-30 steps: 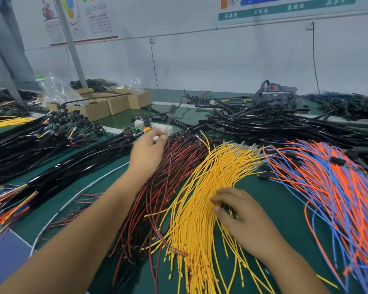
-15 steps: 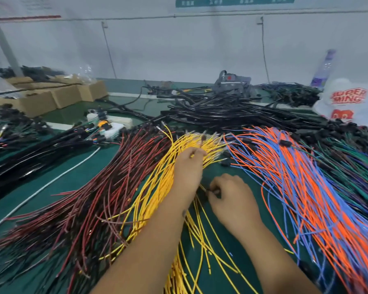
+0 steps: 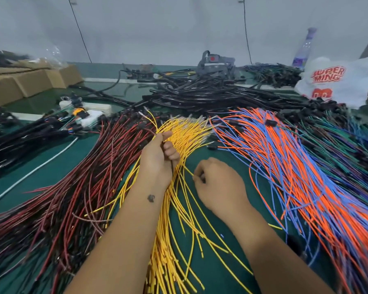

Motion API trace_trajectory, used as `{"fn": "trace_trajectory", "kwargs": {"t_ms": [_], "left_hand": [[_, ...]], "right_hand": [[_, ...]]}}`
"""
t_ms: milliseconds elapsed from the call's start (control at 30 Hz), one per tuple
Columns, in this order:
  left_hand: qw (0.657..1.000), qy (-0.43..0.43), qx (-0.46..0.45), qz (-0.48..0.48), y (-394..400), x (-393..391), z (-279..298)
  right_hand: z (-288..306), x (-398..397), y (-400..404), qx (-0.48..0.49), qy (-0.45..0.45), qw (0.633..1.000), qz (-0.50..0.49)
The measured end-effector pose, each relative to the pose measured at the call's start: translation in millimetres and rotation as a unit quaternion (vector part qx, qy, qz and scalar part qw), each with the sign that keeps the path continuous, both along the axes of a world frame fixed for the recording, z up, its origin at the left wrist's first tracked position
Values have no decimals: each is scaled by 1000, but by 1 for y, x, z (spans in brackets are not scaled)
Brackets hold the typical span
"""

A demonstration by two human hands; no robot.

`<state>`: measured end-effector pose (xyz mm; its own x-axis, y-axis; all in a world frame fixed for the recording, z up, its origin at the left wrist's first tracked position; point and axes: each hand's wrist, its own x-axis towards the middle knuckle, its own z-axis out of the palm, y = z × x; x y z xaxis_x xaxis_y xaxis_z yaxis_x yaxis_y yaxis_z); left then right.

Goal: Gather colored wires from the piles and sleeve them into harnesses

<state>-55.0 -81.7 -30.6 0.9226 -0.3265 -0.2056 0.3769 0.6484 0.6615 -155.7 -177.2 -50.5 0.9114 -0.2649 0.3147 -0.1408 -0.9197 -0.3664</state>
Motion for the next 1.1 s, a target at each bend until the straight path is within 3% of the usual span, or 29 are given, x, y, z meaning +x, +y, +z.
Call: {"fn": "trace_trajectory", "kwargs": {"t_ms": [67, 133, 233, 300, 367, 433, 500, 567, 700, 800, 867, 1000, 1100], "left_hand": [[999, -24, 47, -9, -2, -3, 1], [994, -48, 93, -16, -4, -6, 1], [988, -68, 131, -40, -9, -11, 4], [984, -76, 142, -74, -11, -14, 6], [979, -88, 155, -99, -11, -16, 7], [980, -86, 145, -104, -9, -16, 8], [987, -59, 108, -101, -6, -14, 6], [991, -30, 75, -104, -3, -12, 6], [979, -51, 100, -167, 1, -10, 5], [941, -123, 156, -273, 2, -16, 7], [918, -151, 170, -326, 2, -20, 7], [886, -181, 213, -371, -1, -22, 8], [857, -215, 255, -393, -2, -26, 8]], "right_hand": [[-1, -1, -1, 22, -20, 999, -24], [-1, -2, -5, 122, -73, 988, -67], [-1, -3, -12, 286, -212, 929, -97], [2, -3, -11, 342, -265, 900, -52], [3, -4, -6, 351, -224, 909, 28], [-1, -5, 0, 292, -126, 944, 90], [-3, -5, 4, 184, -43, 977, 101], [-1, -5, 4, 176, 7, 979, 107], [11, -8, -1, 364, 52, 920, 138], [14, -6, -10, 484, -52, 871, 69], [15, -4, -18, 531, -125, 838, 16], [17, -3, -26, 642, -163, 749, -5], [18, -3, -31, 651, -183, 736, -28]]}}
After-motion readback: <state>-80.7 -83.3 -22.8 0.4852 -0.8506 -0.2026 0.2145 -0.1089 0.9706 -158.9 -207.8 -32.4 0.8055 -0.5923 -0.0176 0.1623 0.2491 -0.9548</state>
